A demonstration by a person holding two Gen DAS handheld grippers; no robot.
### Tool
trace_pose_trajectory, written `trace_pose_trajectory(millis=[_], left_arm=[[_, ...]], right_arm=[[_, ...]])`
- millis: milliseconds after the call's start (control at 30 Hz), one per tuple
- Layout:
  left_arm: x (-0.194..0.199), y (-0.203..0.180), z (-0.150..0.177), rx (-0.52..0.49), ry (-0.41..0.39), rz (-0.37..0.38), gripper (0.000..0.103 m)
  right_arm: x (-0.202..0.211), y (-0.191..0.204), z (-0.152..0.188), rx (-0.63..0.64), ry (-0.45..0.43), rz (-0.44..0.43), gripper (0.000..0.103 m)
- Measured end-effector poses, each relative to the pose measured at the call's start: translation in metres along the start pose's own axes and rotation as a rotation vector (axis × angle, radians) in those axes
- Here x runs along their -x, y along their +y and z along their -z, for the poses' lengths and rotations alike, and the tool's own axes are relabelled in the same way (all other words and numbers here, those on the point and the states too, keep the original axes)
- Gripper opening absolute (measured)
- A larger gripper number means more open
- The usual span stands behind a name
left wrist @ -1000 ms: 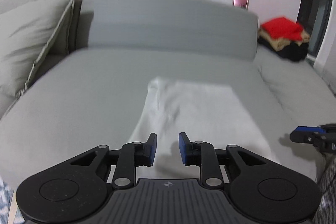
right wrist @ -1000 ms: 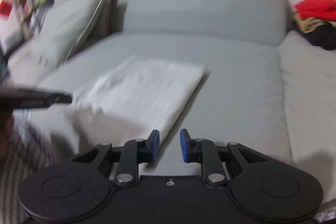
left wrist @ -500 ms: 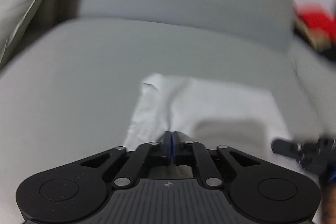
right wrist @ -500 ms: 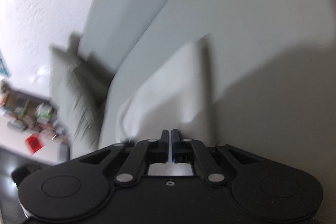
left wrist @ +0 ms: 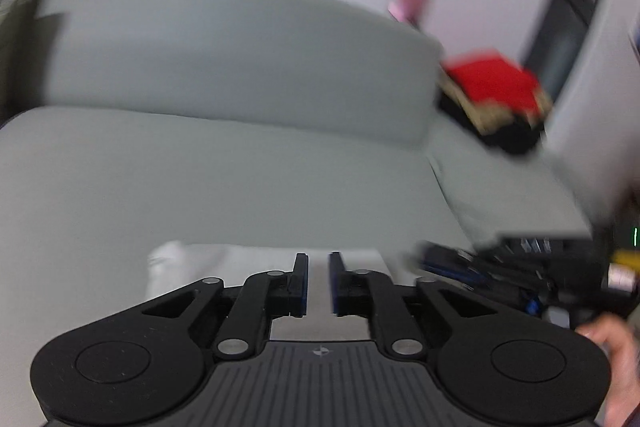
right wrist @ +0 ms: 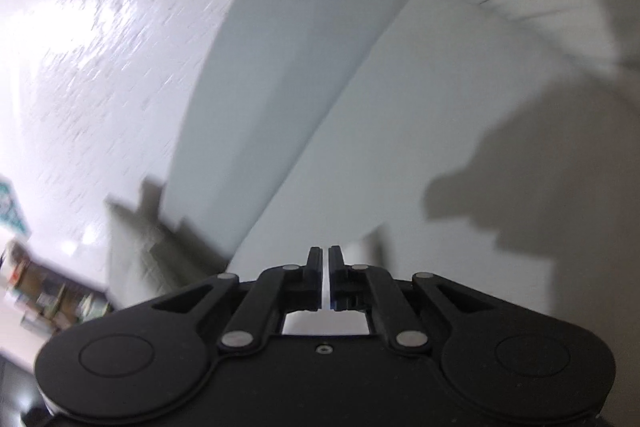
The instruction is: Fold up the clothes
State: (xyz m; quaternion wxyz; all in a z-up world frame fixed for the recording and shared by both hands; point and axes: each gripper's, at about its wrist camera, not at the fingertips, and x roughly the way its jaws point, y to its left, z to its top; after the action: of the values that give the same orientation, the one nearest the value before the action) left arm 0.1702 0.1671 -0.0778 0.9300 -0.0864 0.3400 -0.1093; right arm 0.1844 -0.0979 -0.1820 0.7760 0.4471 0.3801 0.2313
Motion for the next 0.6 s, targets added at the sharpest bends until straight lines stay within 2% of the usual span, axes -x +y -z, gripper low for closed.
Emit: trace_pose_trajectory(millis=[33,100,200,233,267,333,400,467,500,567,600], left_arm=[[-0.014,-0.004,-0.002,-0.034,0.033,-0.006,0.014],[-0.042,0.000,-0.001,-0.042,0.092,-0.026,0.010],[-0.065,0.014,0.003,0.017,0.085,-0.067,0.010],[-0.070,0.020,0.004,0.044,0.077,-0.134,0.010],[-0.075,0.026,0.006,0.072,0.070,-0.201,0.010],[-0.081,0.045,0.007,0.156,0.060,-0.320,0.008],[-0.078,0.068,0.007,0.302,0.050,-0.357,0.011],[-0.071,0.077,0.009,0.364,0.023,-0.435,0.011],[-0.068,0.081,0.009,0.389,0.011,-0.479,0.008],[-0.063,0.081,0.010,0.367,0.018,-0.625,0.005],[-0.057,0.083,0.011,0.383,0.020,-0.629,0.007]], right_arm=[[-0.011,0.006,0.000,0.013,0.053,-0.024,0.006],[-0.034,0.013,0.001,0.037,0.151,-0.038,0.006],[-0.068,0.014,0.004,0.079,0.257,-0.002,0.006],[-0.079,0.012,0.005,0.084,0.283,0.023,0.005],[-0.085,0.008,0.004,0.078,0.270,0.045,0.000],[-0.084,-0.002,0.001,0.055,0.178,0.065,0.000],[-0.083,-0.012,-0.002,0.033,0.086,0.084,0.000],[-0.082,-0.021,-0.005,0.011,0.000,0.103,0.000],[-0.078,-0.021,-0.005,0.011,-0.035,0.125,0.000],[-0.069,-0.020,-0.007,0.024,-0.112,0.193,0.000],[-0.063,-0.021,-0.008,0.018,-0.142,0.219,0.000]])
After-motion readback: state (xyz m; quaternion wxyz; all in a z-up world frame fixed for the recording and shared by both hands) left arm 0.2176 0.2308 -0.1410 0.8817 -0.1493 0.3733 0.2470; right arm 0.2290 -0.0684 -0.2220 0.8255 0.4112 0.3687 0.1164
